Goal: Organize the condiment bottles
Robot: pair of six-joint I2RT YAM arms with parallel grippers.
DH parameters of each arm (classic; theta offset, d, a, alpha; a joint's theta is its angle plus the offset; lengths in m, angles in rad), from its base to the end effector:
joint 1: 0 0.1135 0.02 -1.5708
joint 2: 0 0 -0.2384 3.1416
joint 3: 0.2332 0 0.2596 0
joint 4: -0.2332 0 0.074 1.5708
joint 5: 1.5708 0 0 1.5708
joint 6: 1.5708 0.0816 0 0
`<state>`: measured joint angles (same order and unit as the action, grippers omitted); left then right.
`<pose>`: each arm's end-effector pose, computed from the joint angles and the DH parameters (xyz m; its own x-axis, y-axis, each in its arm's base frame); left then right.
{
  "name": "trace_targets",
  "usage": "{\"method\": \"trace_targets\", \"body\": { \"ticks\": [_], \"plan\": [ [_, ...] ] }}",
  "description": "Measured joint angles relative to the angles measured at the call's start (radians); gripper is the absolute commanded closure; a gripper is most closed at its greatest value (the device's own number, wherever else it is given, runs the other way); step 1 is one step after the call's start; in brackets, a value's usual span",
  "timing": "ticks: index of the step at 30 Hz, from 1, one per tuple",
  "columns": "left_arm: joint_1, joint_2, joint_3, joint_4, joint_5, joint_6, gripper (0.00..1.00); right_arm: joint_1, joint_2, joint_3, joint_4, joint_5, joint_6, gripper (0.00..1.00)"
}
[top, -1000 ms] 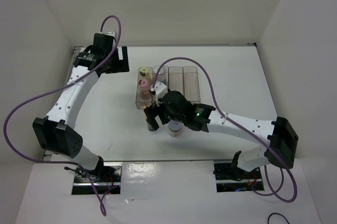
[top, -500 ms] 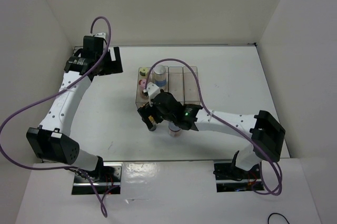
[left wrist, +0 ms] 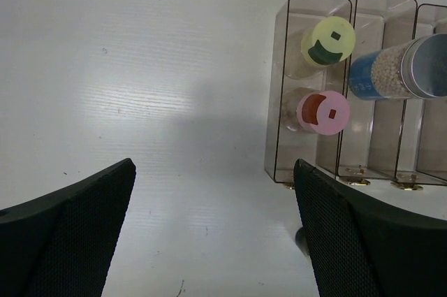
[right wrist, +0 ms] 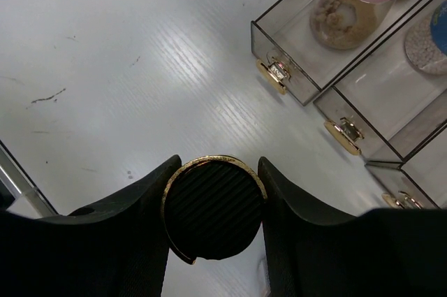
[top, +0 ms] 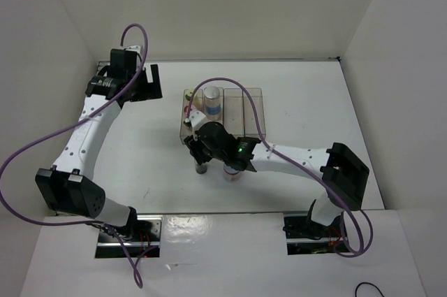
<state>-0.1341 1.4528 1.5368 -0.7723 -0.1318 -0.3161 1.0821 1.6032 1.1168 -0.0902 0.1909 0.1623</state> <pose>0.3564 -0.0373 0.3328 -0.6083 -0.2289 -0.7600 -0.1653 0.9731 -0.1607 0.2053 0.3532 0.2027 -0.3806 -0.3778 -0.8440 -0.7405 0.6713 0.0334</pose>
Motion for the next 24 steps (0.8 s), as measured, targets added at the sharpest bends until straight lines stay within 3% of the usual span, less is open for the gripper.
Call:
{"method": "trace_targets", "body": {
  "ticks": [2,6,11,19,24],
  "plan": [
    [0.000,0.000,-0.005,0.001,0.000,0.000,0.00,0.000,0.000,0.001,-0.002,0.004,0.000,0.73],
    [0.004,-0.002,-0.006,0.003,0.001,0.000,0.00,0.000,-0.003,0.002,-0.010,0.007,0.013,0.81],
    [0.012,-0.011,-0.020,0.007,0.003,0.000,0.00,0.000,-0.077,0.002,-0.068,0.011,0.035,0.84],
    [0.016,-0.013,-0.022,0.012,0.012,0.000,0.00,-0.006,-0.336,0.098,-0.195,0.116,0.050,0.84],
    [0.017,-0.014,-0.051,0.024,0.026,-0.002,0.00,-0.139,-0.435,0.139,-0.216,0.173,0.055,0.88]
  ]
}}
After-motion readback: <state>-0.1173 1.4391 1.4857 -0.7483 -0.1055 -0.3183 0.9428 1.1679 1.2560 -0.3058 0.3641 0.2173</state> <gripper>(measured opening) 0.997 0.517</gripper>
